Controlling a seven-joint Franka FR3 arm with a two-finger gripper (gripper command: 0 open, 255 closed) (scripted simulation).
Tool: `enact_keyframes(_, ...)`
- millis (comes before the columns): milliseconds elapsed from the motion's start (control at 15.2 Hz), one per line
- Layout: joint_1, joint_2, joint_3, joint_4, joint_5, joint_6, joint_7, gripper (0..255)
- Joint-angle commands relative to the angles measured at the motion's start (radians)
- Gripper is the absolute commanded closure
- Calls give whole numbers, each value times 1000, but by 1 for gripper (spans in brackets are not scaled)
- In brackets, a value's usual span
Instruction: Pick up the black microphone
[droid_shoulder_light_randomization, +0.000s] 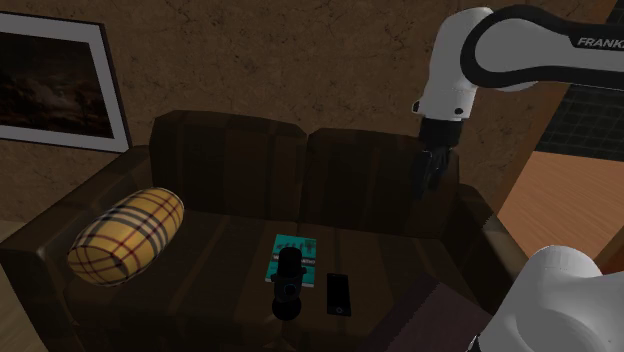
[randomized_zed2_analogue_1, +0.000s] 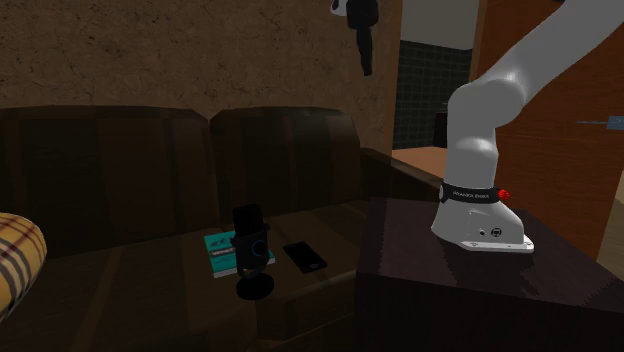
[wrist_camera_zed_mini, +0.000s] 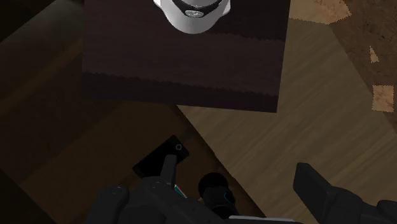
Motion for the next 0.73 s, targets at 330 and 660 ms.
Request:
enact_keyframes(330, 1, 145, 48, -21, 32, 153, 66, 0)
enact_keyframes(660, 1, 316, 91, -6, 52, 297, 129, 0)
